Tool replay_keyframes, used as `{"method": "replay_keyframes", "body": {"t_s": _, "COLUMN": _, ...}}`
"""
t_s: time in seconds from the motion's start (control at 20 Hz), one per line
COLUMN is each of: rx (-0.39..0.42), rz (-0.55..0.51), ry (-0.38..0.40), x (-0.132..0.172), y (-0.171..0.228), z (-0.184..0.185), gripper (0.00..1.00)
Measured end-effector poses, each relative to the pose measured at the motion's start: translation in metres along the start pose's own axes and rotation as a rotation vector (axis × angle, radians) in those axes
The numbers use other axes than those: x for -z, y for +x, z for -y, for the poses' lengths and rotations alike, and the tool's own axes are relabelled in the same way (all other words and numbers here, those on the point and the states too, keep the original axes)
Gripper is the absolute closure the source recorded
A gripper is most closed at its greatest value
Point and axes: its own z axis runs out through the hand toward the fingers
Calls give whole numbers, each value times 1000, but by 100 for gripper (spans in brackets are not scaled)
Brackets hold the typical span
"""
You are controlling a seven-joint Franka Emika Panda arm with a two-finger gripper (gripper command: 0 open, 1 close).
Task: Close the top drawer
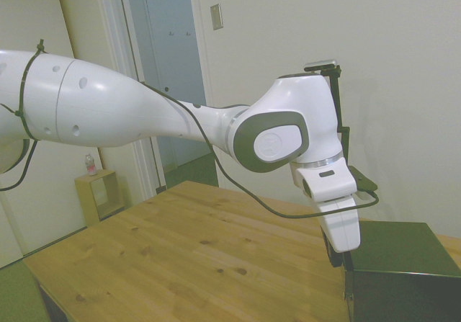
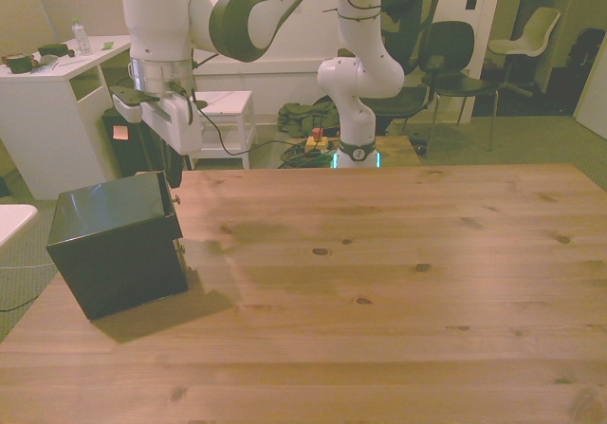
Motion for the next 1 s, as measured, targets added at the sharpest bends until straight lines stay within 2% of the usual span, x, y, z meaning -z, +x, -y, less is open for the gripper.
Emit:
{"method": "replay_keyframes", "body": {"t_s": 0.75, "rx": -3, "rz": -9, "ry": -3, "x": -2, "y": 8, "z": 3, "gripper": 100}}
{"method": "replay_keyframes", "body": {"t_s": 1.0, "rx": 44, "rz": 10, "ry": -13, "x": -10, "y": -21, "z": 10, "gripper": 100}}
